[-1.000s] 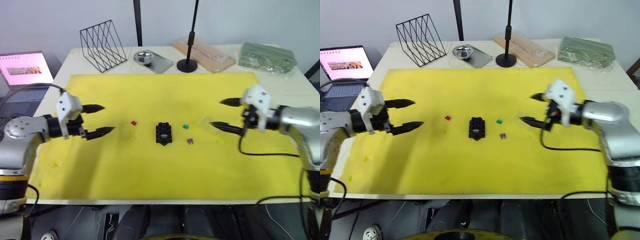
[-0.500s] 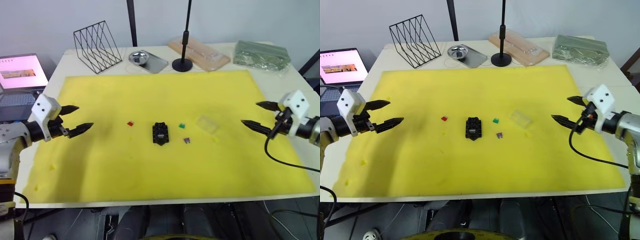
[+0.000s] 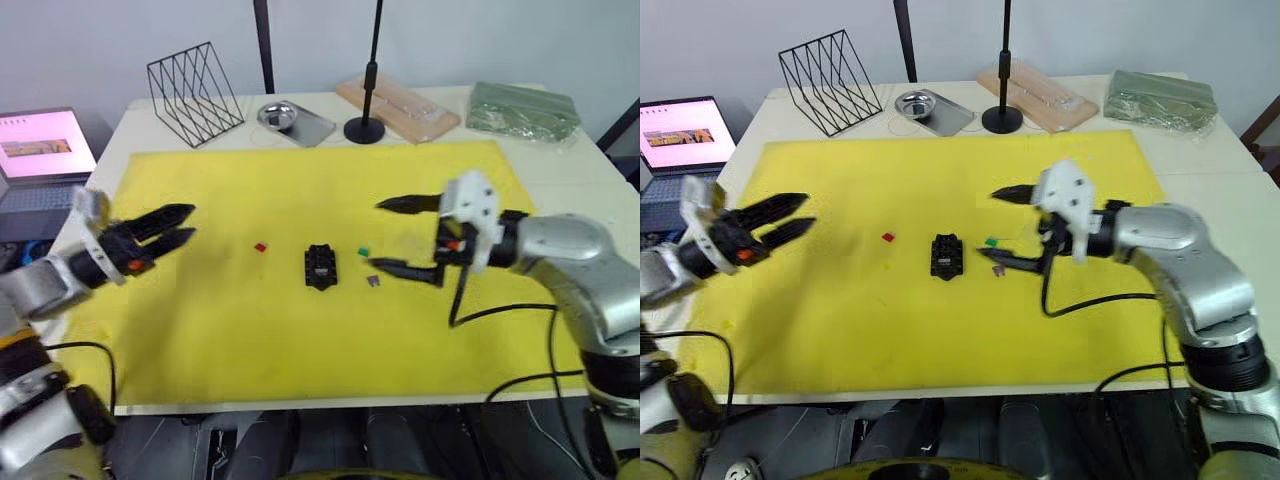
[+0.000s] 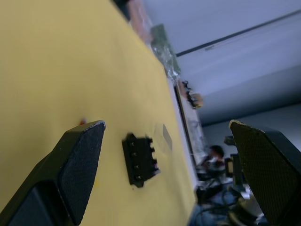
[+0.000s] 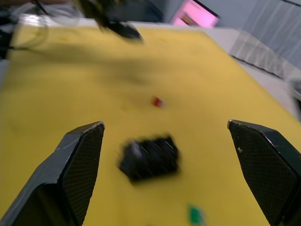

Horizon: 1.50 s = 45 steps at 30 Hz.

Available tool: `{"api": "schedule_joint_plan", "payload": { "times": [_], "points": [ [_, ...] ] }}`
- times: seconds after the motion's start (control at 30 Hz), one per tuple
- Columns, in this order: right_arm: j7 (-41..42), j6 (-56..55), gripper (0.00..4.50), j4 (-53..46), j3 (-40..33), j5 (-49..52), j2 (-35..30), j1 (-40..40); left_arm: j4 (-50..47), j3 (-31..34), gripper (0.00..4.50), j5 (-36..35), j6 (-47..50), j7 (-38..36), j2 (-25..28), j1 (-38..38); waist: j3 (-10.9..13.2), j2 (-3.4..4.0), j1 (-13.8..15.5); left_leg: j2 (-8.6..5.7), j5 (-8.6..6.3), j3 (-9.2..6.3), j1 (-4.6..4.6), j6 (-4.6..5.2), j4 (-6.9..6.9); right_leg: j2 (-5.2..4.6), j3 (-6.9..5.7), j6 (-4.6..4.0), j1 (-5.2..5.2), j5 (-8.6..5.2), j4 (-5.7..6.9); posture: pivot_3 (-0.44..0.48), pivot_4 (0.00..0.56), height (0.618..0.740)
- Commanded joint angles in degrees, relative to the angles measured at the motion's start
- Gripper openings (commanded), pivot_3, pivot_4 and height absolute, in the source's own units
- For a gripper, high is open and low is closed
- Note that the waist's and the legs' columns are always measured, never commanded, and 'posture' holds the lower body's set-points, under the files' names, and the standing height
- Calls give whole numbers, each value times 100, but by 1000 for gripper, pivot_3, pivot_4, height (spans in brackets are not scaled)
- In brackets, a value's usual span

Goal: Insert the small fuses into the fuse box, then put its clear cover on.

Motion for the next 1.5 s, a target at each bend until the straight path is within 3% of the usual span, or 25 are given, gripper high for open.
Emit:
{"api": "schedule_joint_plan", "payload": {
  "times": [0.03,0.2,0.3,0.47,0.7,1.03,1.5],
  "points": [
    [-169,-12,4466,-145,-4,-89,28,-192,-353,160,4500,-1095,-260,1260,-406,75,-2,-9,22,-1,-2,1,0,-3,2,-1,1,0,1,0,-1,0,150,740],
    [-288,-133,4466,-127,213,-270,107,-248,-531,-572,4500,-2402,-1166,2788,-914,420,-3,-9,71,0,-1,5,3,-5,1,-2,4,-2,1,1,1,0,150,740],
    [-319,-49,4466,-100,203,-205,154,-297,-610,-951,4500,-2828,-1596,3164,-976,737,-3,-9,93,0,-2,10,5,-5,1,-1,9,-2,0,1,2,0,150,740],
    [-430,189,4466,-125,127,-18,273,-443,-718,-1499,4500,-3071,-2126,3357,-966,1276,-6,-6,126,1,-2,14,6,-5,1,0,13,-3,0,1,1,0,150,740],
    [-503,349,4466,-103,126,85,323,-617,-912,-2053,4500,-2694,-2626,2748,-1099,1773,-19,11,127,1,-3,22,9,-2,-3,-1,16,-5,1,1,-3,0,150,740],
    [-539,558,4466,-84,91,187,326,-758,305,-2325,4500,-2766,-2749,2855,-695,323,-23,14,298,0,-13,12,9,18,3,3,6,-14,11,8,-3,0,150,740],
    [-647,581,4466,-62,51,205,310,-700,360,-2657,4500,-2830,-2779,3697,-953,-42,-23,14,291,0,0,12,6,-5,0,2,8,-13,3,9,-2,0,150,740]
  ]
}}
